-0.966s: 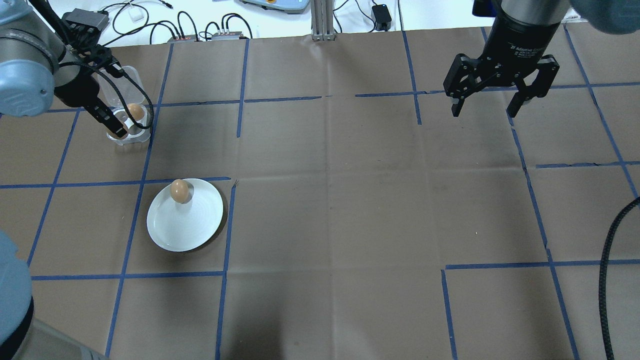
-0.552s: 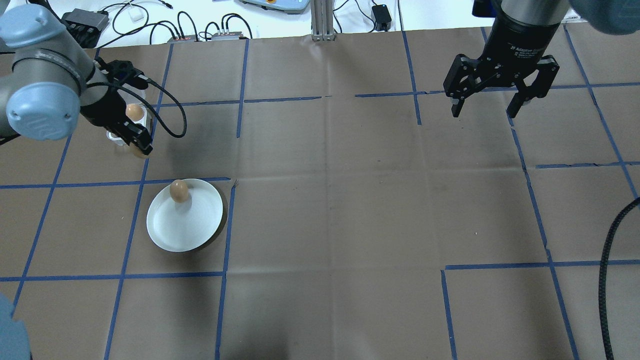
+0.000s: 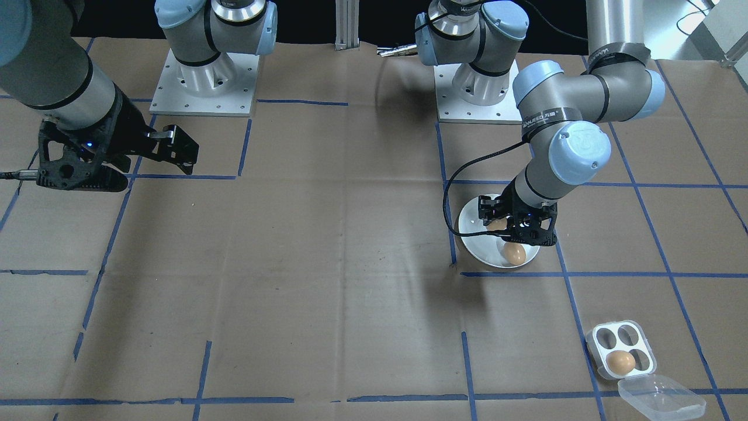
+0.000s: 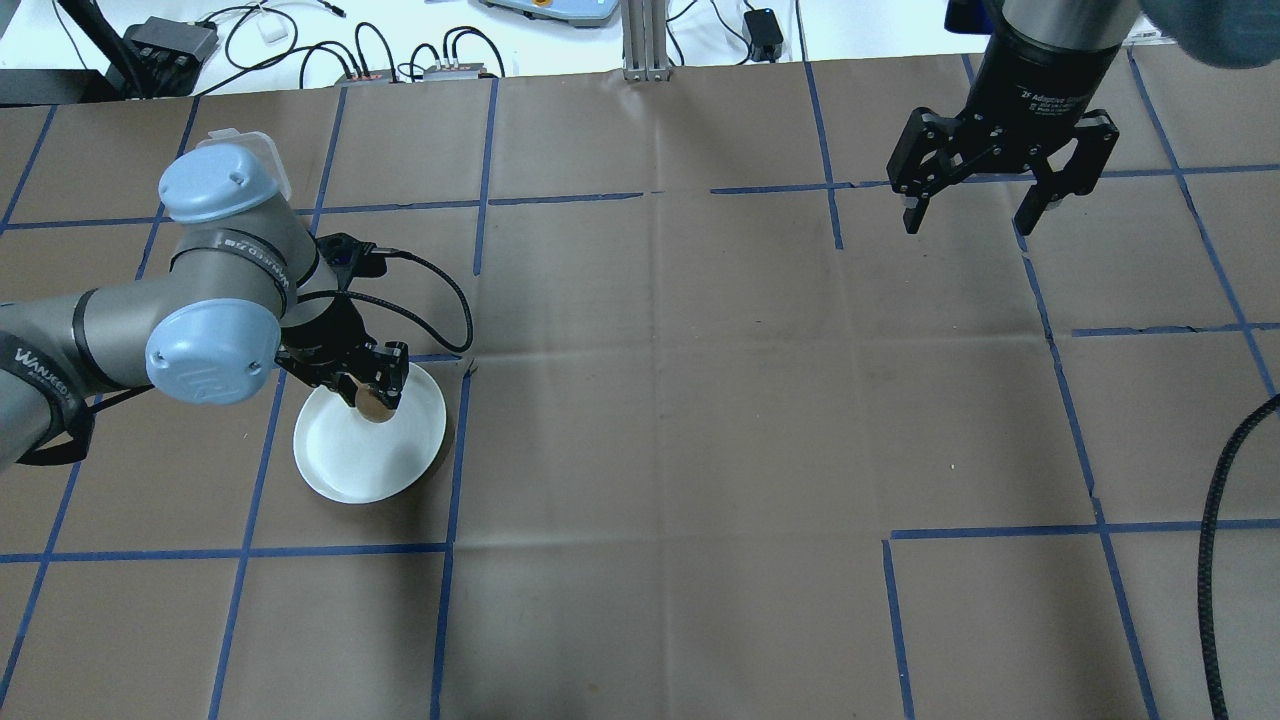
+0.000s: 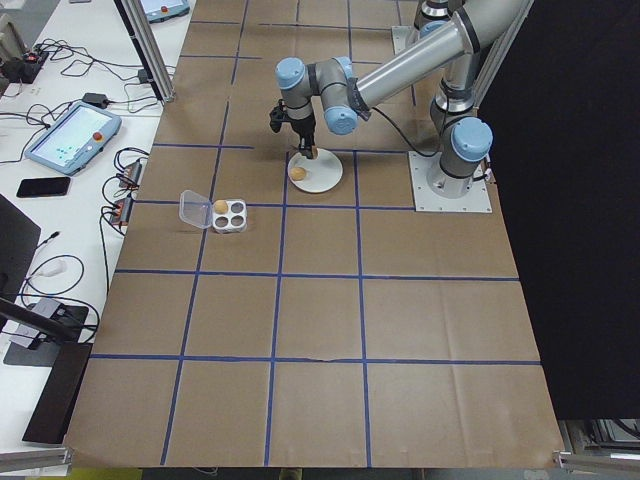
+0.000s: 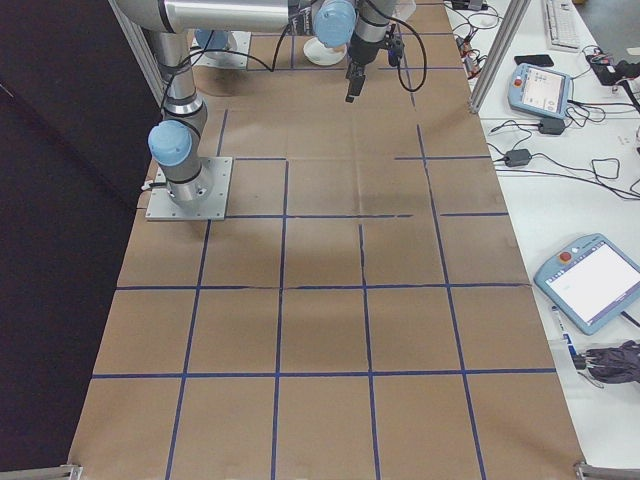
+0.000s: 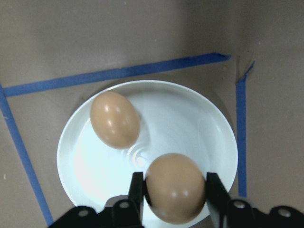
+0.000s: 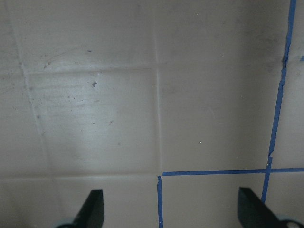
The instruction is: Place egg on plate
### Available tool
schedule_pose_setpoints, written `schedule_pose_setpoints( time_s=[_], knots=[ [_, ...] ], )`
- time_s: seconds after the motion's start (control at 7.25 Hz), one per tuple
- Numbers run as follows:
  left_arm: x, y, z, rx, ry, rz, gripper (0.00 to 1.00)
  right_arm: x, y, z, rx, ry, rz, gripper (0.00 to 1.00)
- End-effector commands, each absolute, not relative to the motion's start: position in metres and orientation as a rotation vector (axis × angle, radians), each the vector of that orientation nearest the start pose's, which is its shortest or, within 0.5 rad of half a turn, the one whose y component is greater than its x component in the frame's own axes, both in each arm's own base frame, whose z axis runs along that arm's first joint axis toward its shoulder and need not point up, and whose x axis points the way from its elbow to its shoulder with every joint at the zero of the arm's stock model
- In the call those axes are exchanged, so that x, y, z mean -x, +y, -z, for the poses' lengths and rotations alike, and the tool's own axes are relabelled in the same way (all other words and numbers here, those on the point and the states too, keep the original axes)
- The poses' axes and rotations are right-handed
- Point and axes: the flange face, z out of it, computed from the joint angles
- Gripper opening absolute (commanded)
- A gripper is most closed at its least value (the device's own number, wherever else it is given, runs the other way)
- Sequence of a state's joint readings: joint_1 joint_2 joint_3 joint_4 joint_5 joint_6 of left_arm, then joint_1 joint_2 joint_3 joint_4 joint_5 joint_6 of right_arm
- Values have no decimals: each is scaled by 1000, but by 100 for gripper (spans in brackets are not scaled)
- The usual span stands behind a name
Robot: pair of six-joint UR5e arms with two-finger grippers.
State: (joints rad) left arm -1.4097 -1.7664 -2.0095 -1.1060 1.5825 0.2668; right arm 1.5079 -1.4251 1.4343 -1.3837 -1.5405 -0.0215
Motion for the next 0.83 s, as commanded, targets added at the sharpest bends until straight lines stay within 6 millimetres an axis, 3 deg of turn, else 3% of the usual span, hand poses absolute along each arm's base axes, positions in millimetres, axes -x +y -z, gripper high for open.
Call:
schedule_pose_setpoints(
  time_s=[0.0,0.41,0.55,0.69],
  knots=[
    [53,-495,-225,-151,3145,-213,99,-103,-540,-462,-69,3087,-302,100],
    [52,-501,-241,-117,3142,-139,100,-103,-540,-462,-69,3087,-302,100],
    [49,-507,-253,56,3132,-59,100,-103,-540,-462,-69,3087,-302,100],
    [45,-515,-283,231,3114,66,100,-102,-540,-462,-68,3089,-302,100]
  ],
)
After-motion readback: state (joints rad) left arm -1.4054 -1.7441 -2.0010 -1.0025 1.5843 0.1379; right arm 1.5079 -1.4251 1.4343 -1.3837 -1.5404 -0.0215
